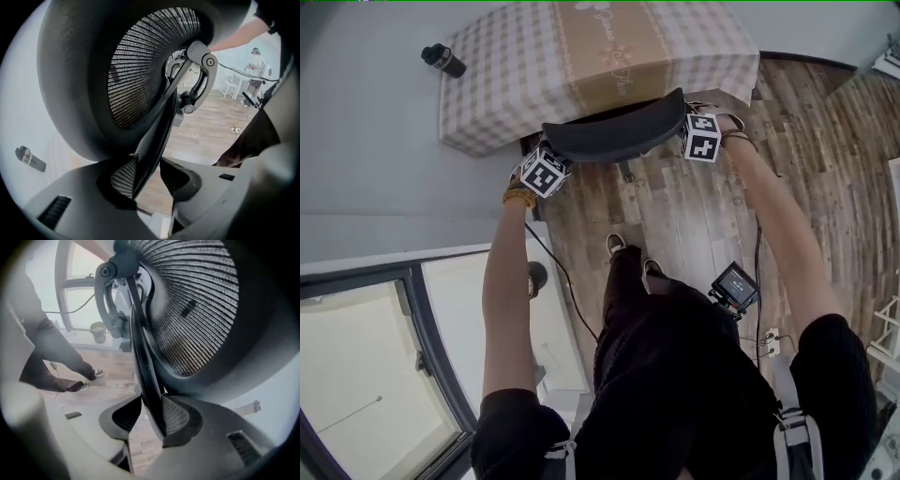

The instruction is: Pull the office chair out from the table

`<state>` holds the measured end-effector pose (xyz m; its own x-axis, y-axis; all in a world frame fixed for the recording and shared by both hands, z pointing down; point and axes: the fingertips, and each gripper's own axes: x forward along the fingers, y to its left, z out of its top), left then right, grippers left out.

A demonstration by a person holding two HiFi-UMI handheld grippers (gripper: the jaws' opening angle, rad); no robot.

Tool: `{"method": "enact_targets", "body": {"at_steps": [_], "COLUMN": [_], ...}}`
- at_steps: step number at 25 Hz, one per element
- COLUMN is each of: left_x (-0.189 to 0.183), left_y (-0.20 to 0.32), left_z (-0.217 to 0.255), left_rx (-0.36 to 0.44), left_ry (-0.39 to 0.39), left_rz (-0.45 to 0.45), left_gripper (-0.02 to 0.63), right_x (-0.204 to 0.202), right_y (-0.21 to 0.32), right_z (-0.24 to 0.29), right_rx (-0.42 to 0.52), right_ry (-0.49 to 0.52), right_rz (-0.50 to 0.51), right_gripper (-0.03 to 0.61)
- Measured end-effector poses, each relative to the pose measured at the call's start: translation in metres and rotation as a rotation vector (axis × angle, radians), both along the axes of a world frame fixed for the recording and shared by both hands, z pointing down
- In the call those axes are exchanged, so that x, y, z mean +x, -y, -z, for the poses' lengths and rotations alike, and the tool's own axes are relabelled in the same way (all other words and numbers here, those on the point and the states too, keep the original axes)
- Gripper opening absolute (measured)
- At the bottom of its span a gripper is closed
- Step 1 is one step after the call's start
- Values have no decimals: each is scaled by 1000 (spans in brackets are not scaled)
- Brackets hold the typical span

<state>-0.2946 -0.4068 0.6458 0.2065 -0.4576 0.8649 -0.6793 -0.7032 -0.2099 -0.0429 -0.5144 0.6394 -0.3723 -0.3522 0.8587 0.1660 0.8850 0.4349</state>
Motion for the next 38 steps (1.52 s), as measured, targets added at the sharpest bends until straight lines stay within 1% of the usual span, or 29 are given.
{"method": "enact_targets", "body": {"at_steps": [3, 6, 15, 19, 23, 33, 38], "left_x": [3, 7, 4, 9, 12, 22, 34], "left_y": [-9, -21, -58, -74, -95, -154, -185], "left_z": [2, 1, -2, -1, -1, 0, 1], "left_rx": [-20, -13, 0, -11, -7, -9, -5], "left_ry": [6, -1, 4, 10, 12, 15, 13], "left_rz": [6, 6, 27, 41, 30, 32, 29], "left_gripper": [156, 156, 158, 161, 161, 161, 161], "right_x": [4, 7, 5, 9, 11, 21, 31], "right_y": [-7, -17, -55, -75, -101, -159, -190], "right_z": [0, 0, 1, 3, 3, 3, 1], "right_rx": [1, 9, 23, -6, -34, -34, -42], "right_ry": [-4, -2, -4, 5, 16, 16, 27], "right_rz": [4, -12, -12, -24, -33, -50, -54], "right_gripper": [129, 130, 132, 132, 132, 133, 137]}}
